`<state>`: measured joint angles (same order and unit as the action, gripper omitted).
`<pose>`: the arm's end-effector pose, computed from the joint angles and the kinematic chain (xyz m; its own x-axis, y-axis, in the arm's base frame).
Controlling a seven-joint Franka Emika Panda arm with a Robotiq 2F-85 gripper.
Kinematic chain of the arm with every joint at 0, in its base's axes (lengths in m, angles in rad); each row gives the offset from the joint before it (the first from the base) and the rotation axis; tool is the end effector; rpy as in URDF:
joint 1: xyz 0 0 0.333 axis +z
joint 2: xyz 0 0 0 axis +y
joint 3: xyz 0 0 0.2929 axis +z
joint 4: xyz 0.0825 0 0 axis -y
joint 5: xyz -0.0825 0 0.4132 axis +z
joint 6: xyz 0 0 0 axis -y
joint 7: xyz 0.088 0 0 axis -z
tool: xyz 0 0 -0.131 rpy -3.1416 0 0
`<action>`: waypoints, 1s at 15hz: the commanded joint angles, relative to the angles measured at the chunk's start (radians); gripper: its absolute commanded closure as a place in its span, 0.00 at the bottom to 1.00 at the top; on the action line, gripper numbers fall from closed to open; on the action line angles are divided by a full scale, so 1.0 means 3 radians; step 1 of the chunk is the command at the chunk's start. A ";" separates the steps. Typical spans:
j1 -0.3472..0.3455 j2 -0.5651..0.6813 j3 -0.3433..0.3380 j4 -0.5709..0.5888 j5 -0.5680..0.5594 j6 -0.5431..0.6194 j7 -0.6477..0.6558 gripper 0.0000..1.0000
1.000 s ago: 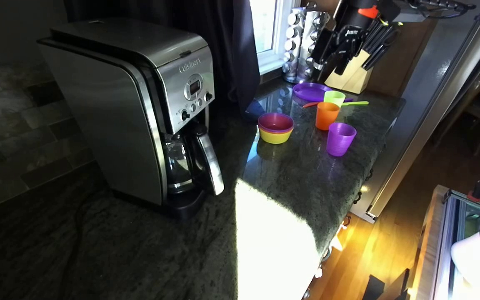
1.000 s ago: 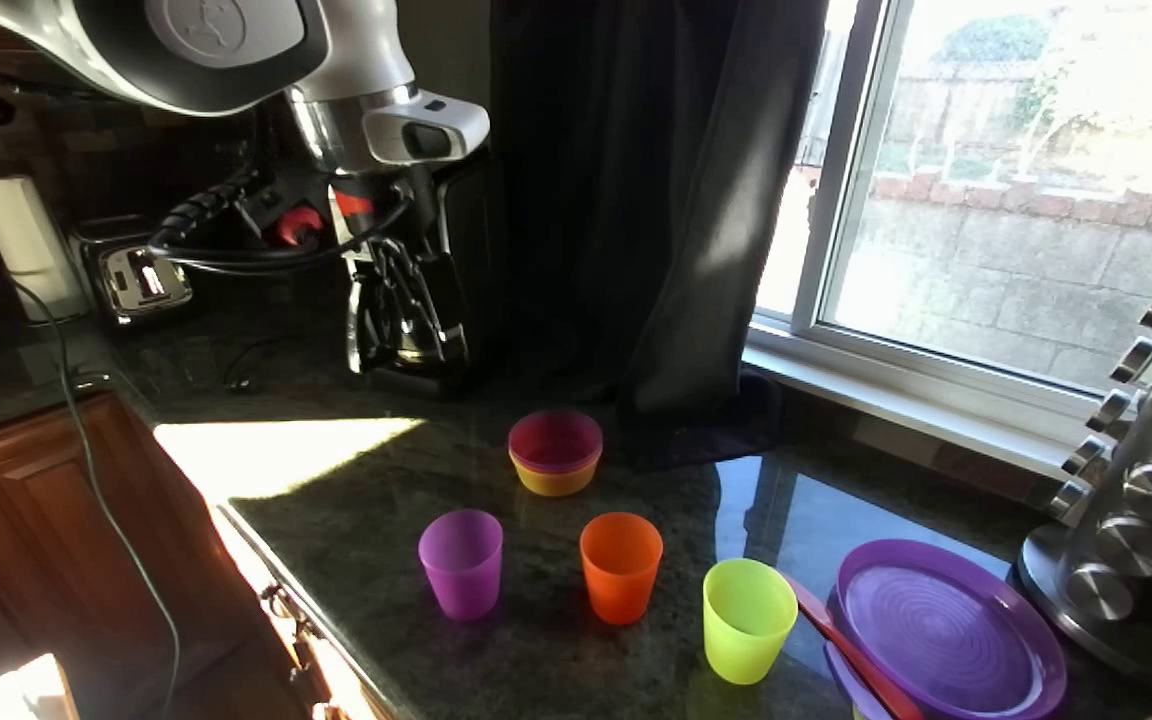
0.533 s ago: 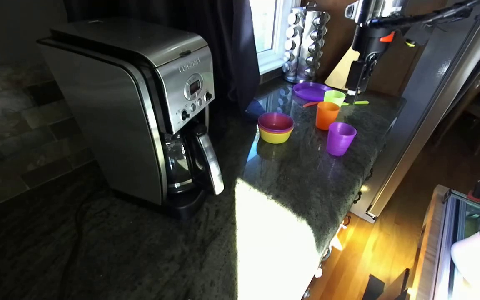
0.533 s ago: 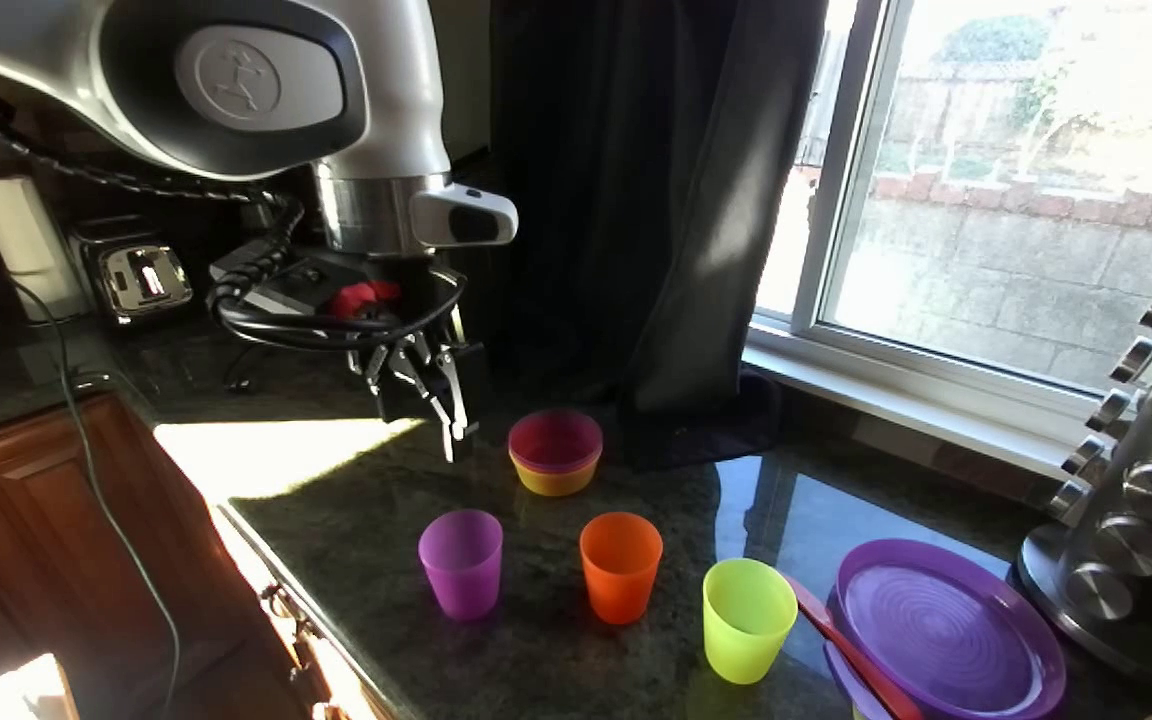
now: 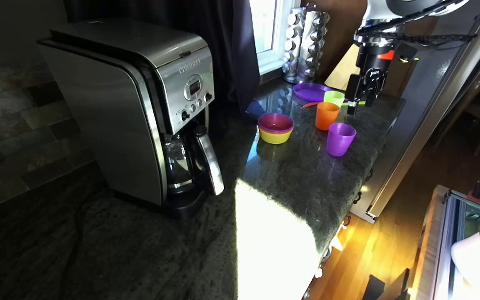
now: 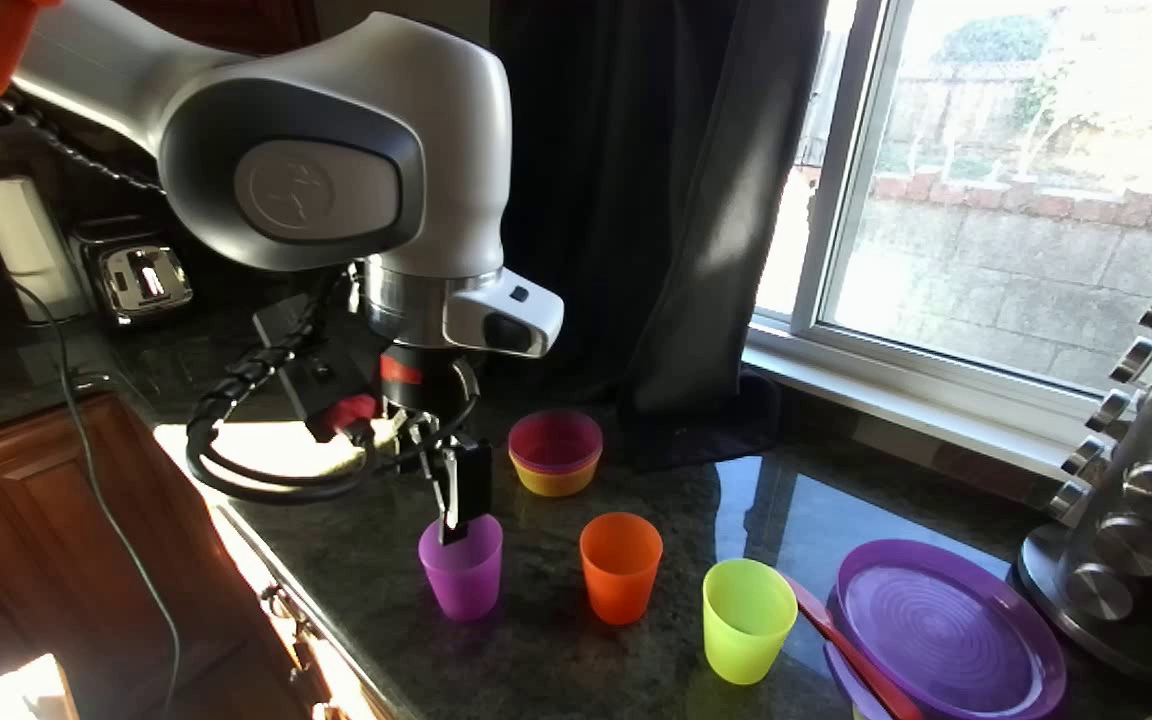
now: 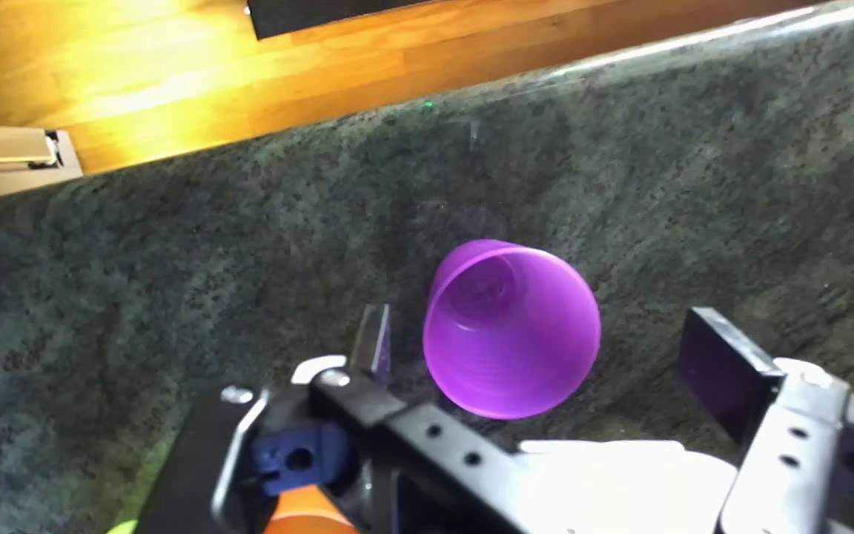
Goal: Place the purple cup upside down.
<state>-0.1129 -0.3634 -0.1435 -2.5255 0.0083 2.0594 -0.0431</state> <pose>0.4230 -0.1061 0.3335 0.9743 -0.1999 -0.1034 -0.2069 -0.9764 -0.0622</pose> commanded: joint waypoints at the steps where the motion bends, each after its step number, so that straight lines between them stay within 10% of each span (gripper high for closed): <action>1: -0.0139 0.0225 -0.0074 0.0096 0.0183 0.0067 0.0331 0.00; 15: -0.0287 0.1200 -0.0089 0.0634 0.0815 0.0269 0.2126 0.00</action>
<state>-0.2004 -0.0696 -0.1724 -2.3725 0.2079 2.1200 0.4774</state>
